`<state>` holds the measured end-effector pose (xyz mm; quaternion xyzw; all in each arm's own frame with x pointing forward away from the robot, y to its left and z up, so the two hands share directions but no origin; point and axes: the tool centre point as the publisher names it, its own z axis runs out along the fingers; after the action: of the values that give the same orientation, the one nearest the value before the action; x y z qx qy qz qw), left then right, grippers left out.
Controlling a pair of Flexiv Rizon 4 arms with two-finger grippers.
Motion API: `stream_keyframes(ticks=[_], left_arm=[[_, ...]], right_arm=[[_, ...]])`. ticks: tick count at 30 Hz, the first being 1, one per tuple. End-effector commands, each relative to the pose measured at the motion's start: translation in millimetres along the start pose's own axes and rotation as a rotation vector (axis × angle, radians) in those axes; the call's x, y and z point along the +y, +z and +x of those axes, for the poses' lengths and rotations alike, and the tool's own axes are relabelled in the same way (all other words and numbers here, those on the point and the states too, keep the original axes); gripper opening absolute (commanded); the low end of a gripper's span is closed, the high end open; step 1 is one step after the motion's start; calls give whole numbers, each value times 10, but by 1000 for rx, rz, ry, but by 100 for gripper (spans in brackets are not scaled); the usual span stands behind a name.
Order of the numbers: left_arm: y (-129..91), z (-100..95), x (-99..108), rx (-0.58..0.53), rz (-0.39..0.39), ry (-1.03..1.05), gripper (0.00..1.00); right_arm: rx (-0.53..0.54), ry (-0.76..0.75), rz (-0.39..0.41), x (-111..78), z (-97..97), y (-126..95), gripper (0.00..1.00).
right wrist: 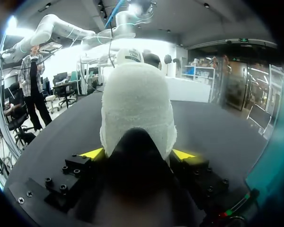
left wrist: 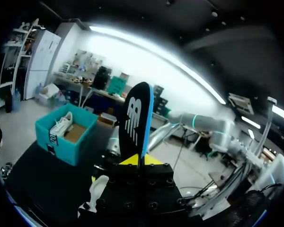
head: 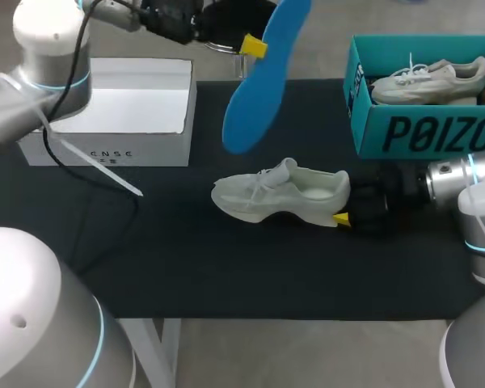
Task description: Take the shoe out of the shoebox, open the shoe tongue, remove and reinsert the insole, then place the shoe into the shoebox
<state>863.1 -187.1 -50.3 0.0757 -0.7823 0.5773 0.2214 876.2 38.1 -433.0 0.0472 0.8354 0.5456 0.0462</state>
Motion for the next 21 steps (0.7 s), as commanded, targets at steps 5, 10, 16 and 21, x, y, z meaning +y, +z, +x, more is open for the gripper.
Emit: stream_keyframes(ticks=[5, 10, 16, 21], left_arm=[[-14, 111, 146, -31, 208, 19, 0], [205, 184, 116, 20, 270, 43, 0], [441, 219, -37, 67, 344, 39, 0], [484, 370, -368, 103, 395, 93, 0]], right_arm=[[-2, -1, 2, -30, -5, 26, 0], [-2, -1, 2, -30, -5, 26, 0], [-2, -1, 2, -30, -5, 26, 0], [-2, -1, 2, -30, -5, 26, 0]])
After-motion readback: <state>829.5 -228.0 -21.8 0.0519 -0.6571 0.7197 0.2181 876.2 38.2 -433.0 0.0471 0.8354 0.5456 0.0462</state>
